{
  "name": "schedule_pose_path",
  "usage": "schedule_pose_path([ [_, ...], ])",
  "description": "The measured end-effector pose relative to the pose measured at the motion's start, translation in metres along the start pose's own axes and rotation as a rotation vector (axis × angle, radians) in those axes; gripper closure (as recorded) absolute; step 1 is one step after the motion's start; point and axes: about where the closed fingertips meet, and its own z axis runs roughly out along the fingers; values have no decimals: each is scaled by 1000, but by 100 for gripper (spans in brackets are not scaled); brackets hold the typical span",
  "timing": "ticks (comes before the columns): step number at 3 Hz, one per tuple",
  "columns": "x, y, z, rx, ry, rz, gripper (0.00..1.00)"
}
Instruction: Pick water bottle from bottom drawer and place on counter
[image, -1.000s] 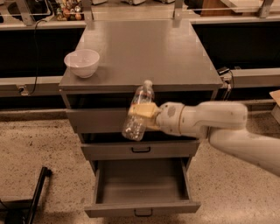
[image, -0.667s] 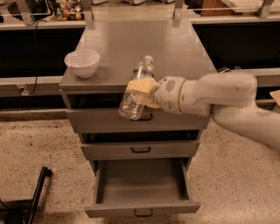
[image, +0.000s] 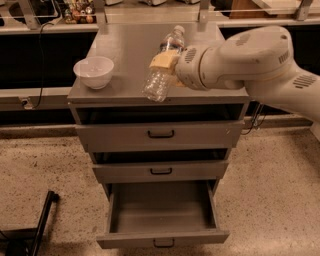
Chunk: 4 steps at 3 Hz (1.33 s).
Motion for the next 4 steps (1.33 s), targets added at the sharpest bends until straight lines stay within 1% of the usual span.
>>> schedule_pose_path([
  [1, 6, 9, 9, -48, -7, -3, 100],
  [2, 6, 9, 9, -48, -7, -3, 100],
  [3, 15, 7, 19, -46, -57, -30, 100],
  [4, 30, 22, 54, -84, -175, -59, 100],
])
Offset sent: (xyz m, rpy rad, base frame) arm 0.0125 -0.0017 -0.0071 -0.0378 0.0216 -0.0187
